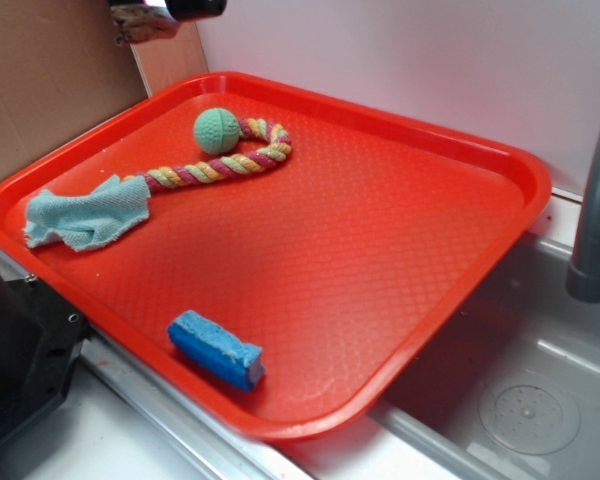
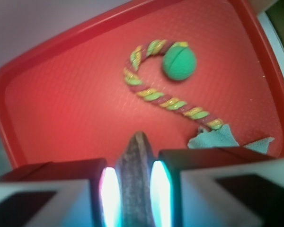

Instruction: Grab the wood chip.

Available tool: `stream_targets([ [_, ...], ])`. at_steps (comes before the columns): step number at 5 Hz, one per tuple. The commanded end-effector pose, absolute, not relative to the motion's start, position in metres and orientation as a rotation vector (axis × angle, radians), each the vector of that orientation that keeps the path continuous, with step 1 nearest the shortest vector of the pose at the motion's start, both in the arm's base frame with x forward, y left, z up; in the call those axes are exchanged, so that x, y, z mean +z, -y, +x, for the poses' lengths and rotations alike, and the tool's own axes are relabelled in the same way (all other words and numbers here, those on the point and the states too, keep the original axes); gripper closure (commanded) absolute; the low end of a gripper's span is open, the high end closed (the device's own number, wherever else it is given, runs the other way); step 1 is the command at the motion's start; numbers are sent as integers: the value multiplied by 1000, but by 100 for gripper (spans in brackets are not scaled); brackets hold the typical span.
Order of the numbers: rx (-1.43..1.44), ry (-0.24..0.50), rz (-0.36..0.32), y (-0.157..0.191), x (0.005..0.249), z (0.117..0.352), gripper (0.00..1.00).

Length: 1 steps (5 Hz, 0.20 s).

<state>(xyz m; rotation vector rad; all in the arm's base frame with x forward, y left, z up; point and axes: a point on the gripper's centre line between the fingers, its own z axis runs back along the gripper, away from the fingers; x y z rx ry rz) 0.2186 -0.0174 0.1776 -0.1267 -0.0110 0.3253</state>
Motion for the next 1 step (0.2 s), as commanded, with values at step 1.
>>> stream_targets([
  [1, 199, 3, -123, 17, 187, 206, 100],
])
